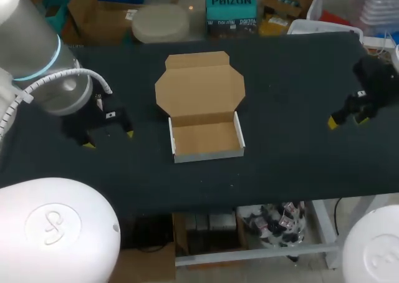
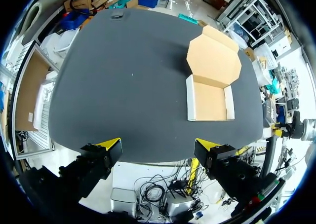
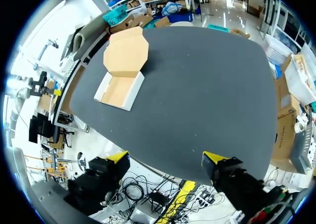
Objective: Assemble the packaging by folding the flat box into shape, placing the metal phone stand inside, and closing the box properly
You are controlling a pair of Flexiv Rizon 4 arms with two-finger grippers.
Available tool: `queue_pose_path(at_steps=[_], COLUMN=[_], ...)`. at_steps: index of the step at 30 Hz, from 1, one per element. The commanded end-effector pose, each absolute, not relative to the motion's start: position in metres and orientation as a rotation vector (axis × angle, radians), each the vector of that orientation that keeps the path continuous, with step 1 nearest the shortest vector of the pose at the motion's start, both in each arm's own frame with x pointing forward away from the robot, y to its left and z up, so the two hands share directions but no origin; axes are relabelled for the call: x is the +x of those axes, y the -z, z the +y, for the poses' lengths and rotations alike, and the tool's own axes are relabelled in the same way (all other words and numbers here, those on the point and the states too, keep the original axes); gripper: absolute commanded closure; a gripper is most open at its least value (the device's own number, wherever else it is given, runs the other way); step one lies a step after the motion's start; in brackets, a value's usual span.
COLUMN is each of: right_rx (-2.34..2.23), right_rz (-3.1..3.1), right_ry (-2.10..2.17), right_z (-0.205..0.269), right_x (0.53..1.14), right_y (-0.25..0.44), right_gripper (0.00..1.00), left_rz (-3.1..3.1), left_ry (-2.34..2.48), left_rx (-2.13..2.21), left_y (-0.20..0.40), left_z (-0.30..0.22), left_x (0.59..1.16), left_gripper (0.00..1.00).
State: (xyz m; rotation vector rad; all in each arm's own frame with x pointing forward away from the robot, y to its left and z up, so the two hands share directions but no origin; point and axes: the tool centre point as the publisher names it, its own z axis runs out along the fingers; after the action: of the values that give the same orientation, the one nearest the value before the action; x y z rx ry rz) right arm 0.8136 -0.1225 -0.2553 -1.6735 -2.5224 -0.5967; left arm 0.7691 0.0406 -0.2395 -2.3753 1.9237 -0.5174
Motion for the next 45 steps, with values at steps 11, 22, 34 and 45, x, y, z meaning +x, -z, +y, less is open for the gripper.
queue_pose_path(at_steps=[11, 22, 34, 45], right_rx=[-1.671, -1.671, -1.671, -1.671], right_rz=[-2.521, -2.521, -2.521, -2.521], right_ry=[0.591, 0.591, 0.591, 0.591], right_z=[-0.123, -0.123, -0.123, -0.123], right_x=[0.814, 0.814, 0.814, 0.814], right_y=[0.254, 0.254, 0.254, 0.254], right_gripper=[0.0, 0.0, 0.0, 0.0], left_rz=[1.909, 1.915, 1.903, 1.891], left_ry=[0.415, 0.361, 0.276, 0.269], left_rx=[-2.422, -2.44, -2.481, -2.479], left_y=[0.265, 0.286, 0.316, 0.318], left_z=[0.053, 0.07, 0.094, 0.1], left_x=[0.802, 0.823, 0.859, 0.866], left_gripper=[0.0, 0.0, 0.0, 0.0])
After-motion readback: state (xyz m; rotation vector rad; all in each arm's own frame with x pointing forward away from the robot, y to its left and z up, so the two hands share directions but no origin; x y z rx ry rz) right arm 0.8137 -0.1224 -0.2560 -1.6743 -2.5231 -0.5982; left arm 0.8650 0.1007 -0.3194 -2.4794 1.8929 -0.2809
